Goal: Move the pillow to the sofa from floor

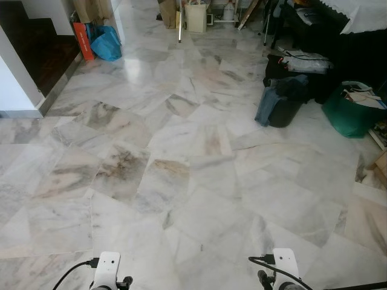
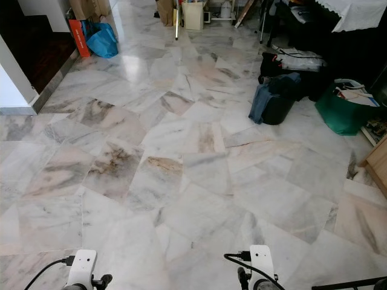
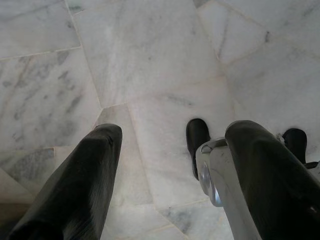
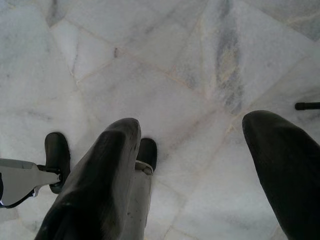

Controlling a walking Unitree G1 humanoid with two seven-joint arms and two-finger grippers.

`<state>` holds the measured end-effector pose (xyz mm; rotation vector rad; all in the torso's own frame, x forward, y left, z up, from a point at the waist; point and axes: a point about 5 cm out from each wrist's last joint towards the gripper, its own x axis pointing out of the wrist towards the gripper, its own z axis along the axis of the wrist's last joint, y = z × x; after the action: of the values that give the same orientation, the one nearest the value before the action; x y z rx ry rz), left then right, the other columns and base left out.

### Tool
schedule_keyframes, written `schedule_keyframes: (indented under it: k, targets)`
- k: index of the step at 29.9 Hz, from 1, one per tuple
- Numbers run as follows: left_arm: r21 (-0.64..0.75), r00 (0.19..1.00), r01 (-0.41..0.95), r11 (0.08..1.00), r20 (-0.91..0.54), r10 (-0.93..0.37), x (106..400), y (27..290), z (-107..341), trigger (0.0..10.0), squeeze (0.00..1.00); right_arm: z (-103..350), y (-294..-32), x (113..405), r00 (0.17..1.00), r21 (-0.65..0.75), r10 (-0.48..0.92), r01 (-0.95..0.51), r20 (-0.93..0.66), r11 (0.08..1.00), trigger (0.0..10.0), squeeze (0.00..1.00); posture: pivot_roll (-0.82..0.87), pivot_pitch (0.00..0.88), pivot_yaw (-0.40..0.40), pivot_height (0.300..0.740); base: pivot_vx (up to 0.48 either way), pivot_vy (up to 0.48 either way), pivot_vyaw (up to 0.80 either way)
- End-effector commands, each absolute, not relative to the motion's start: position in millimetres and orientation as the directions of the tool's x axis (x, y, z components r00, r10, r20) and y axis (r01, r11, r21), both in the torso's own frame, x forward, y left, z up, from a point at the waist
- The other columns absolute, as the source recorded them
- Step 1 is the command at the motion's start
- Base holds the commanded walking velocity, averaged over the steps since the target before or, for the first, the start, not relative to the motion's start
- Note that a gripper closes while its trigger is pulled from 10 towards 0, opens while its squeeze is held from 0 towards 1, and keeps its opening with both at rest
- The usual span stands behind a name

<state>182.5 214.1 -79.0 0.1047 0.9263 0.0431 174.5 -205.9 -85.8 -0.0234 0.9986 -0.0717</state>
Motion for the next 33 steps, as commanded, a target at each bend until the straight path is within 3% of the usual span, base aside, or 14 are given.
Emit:
schedule_keyframes:
  k: [1, 10, 19, 29, 33]
  targets:
    - [-0.021, 0.500, 0.055, 0.998, -0.865, -0.046, 157, 199, -93, 10.0, 0.00, -83, -245, 160, 0.506, -0.004, -0.085, 0.160, -0.858, 0.987, 10.0, 0.00, 0.08, 0.000, -0.038, 0.740, 0.000, 0.000, 0.00]
    - [-0.021, 0.508, 0.121, 0.992, -0.857, -0.080, 160, 199, -91, 10.0, 0.00, -92, -227, 150, 0.482, 0.029, -0.064, 0.184, -0.874, 0.982, 10.0, 0.00, 0.09, 0.010, -0.026, 0.740, 0.000, 0.000, 0.00]
    - [-0.015, 0.515, 0.101, 0.995, -0.855, -0.065, 161, 204, -90, 10.0, 0.00, -96, -216, 145, 0.463, 0.021, -0.051, 0.149, -0.885, 0.989, 10.0, 0.00, 0.08, 0.000, 0.008, 0.740, 0.000, 0.000, 0.00]
    - [0.006, 0.486, 0.129, 0.992, -0.872, -0.058, 154, 200, -94, 10.0, 0.00, -96, -214, 146, 0.464, 0.027, -0.038, 0.132, -0.885, 0.991, 10.0, 0.00, 0.09, 0.000, -0.023, 0.740, 0.000, 0.000, 0.00]
    - [0.005, 0.479, 0.082, 0.997, -0.877, -0.035, 149, 201, -96, 10.0, 0.00, -98, -213, 142, 0.449, 0.000, -0.032, 0.072, -0.893, 0.997, 10.0, 0.00, 0.09, 0.000, -0.042, 0.740, 0.000, 0.000, 0.00]
